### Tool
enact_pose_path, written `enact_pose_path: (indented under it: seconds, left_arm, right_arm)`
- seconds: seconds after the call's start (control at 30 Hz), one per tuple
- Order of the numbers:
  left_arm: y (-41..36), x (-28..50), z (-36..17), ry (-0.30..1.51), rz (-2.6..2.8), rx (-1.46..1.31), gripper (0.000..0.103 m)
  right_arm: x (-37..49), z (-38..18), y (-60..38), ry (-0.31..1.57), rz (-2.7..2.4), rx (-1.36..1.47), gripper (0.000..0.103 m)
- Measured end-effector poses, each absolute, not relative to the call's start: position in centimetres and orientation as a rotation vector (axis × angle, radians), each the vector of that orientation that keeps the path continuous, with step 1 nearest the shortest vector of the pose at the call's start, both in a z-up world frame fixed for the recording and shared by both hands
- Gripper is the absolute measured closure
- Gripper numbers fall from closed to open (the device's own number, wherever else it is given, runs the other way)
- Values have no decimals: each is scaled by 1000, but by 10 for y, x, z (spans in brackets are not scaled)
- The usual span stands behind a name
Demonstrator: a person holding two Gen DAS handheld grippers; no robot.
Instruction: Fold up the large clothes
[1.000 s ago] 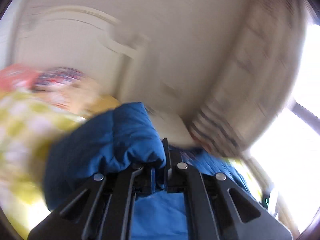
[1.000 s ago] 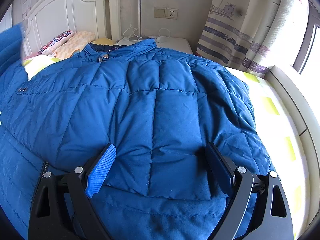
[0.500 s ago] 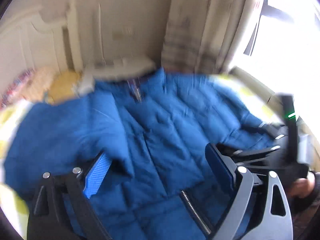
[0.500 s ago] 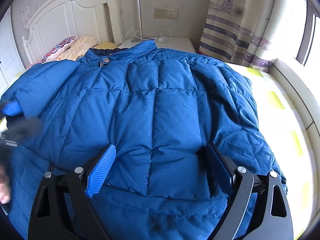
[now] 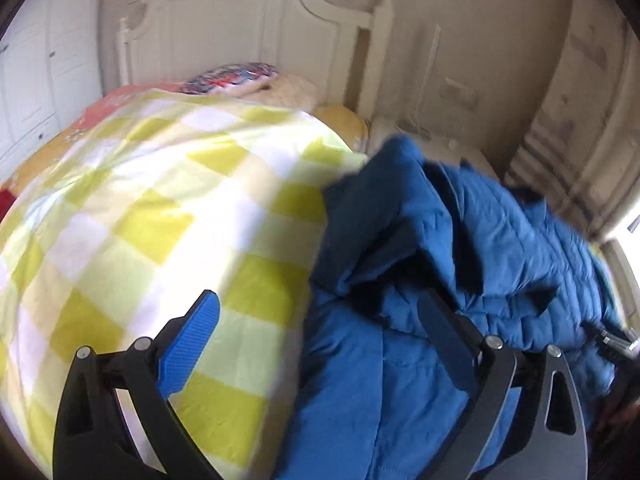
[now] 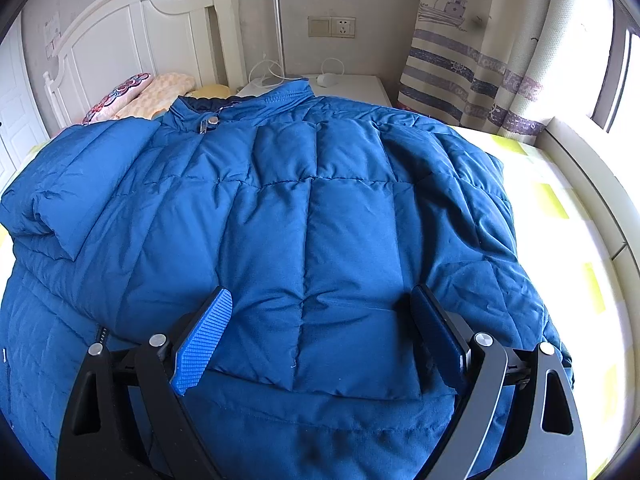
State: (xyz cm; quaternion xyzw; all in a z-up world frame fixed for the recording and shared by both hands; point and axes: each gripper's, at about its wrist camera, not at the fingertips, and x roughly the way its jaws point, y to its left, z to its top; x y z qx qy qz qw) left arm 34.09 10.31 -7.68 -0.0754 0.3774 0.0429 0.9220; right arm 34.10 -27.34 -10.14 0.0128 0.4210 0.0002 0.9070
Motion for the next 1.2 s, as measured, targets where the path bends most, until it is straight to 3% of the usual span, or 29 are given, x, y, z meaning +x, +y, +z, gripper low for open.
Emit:
enact_pose_path:
  seconds: [0.17, 0.5, 0.8, 1.1, 1.13, 1.2]
  left_arm:
    - [89, 364, -105, 841, 193, 7, 4]
    - [86, 365, -129, 843, 189, 21, 2]
    - [98, 366, -130, 861, 154, -50, 2]
    - [104, 365, -131, 866, 143, -68, 2]
    - [104, 365, -131, 866, 143, -69, 2]
    - [104, 365, -131, 867, 142, -70, 2]
  right_arm:
    - [342, -101, -272, 871, -1, 18, 16]
    - [339, -98, -257, 852, -56, -75, 16]
    - [315, -57, -136, 632, 170, -399, 17]
    - [367, -75, -46, 656, 255, -601, 18]
    - [372, -79, -44, 662, 259, -610, 19]
    - [376, -81, -41, 659, 285, -602, 33]
